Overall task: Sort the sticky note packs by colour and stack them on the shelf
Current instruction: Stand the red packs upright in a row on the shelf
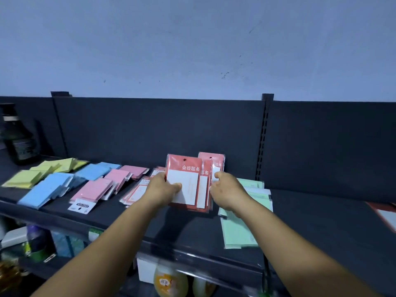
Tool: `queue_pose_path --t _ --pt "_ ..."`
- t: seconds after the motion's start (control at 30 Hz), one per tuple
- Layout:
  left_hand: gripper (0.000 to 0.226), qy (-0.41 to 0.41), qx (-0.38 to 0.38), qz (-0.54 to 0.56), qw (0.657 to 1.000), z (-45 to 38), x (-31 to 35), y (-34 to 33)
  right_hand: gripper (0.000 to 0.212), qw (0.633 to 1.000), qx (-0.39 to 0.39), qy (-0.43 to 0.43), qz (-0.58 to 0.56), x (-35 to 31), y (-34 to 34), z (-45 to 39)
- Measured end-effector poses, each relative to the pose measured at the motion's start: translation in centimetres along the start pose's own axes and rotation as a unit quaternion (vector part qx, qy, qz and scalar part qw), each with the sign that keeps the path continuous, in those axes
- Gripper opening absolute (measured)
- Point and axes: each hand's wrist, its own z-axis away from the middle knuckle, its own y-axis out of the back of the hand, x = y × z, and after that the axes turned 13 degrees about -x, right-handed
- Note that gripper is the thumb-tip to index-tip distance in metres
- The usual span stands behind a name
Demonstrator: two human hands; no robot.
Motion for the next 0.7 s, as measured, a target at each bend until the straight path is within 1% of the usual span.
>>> queue_pose_path --t 0.07,0.17,0.23,0.37,0.5,0.63,0.7 --pt "0.026 0.013 0.004 -0.015 1.0 -1.5 -0.6 -0.5 0.019 0.999 -0.018 -0.016 0.041 -0.4 0.1 -0.8" --pt "0.031 0.026 0.007 -0.063 0.998 -3.7 -1.1 -1.5 0.011 0.995 -0.045 -0.049 0.078 -0.6 0.4 -2.2" --pt "0.033 0.03 0.006 -0.096 0.995 -5.0 -1.1 -2.2 0.011 0.992 -0.054 -0.061 0.093 -0.4 0.8 -3.2" --pt "0.034 0.04 -0.005 -0.136 0.99 -7.3 -1.2 -3.4 0.012 0.99 -0.063 -0.076 0.102 0.3 1.3 -5.1" --pt "0.039 0.039 -0.003 -0.168 0.985 -8.7 -1.3 -4.3 0.025 0.991 -0.08 -0.073 0.083 1.0 1.3 -6.8" --pt "0.035 0.02 -0.009 -0.227 0.974 -8.9 -1.2 -4.8 0.011 0.989 -0.081 -0.071 0.1 1.1 1.4 -7.1" --pt "0.033 0.007 -0.014 -0.237 0.971 -8.9 -1.1 -4.8 0.016 0.989 -0.079 -0.069 0.105 1.3 1.4 -7.2"
